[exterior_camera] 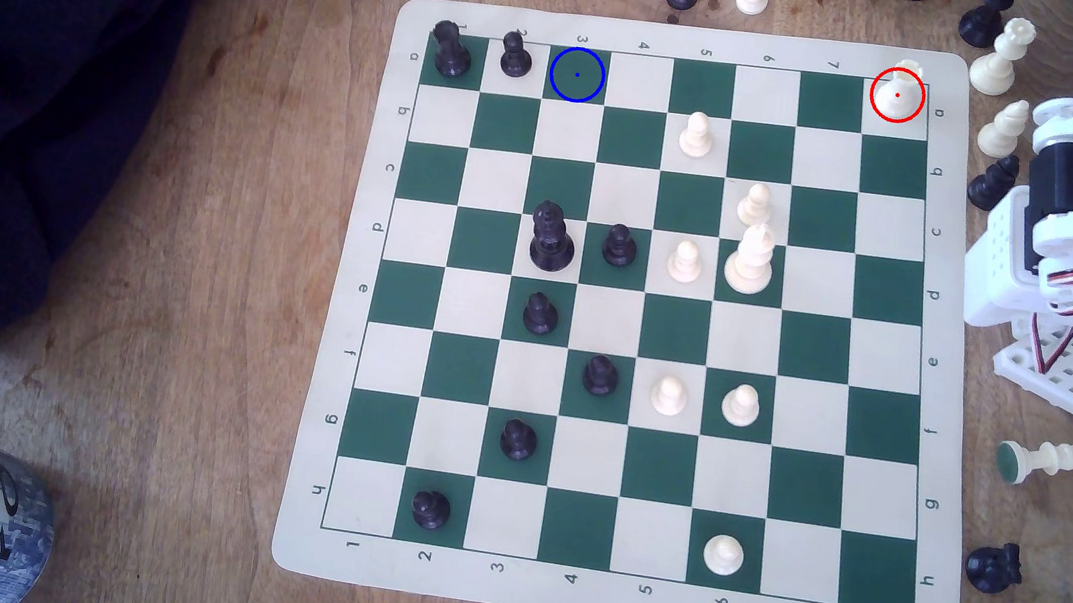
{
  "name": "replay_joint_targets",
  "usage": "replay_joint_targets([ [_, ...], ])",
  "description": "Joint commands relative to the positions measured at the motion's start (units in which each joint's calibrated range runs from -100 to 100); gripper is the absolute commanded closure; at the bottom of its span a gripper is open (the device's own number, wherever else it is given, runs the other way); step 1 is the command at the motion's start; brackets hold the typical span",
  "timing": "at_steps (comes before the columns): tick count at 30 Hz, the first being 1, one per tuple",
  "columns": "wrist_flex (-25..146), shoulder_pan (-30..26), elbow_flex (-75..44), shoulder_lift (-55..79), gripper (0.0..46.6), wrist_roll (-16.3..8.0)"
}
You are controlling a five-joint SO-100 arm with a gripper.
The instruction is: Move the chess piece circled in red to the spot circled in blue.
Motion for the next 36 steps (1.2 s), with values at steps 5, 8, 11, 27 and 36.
replay_joint_targets([
  [5,3.9,4.7,0.7,-0.1,46.4,0.0],
  [8,9.8,6.2,-1.4,-0.1,46.4,0.0],
  [11,27.8,8.3,-7.3,0.0,46.4,0.0],
  [27,114.2,30.3,-35.5,-0.4,46.4,-0.5],
  [36,152.1,40.5,-37.2,-2.2,46.4,-4.3],
])
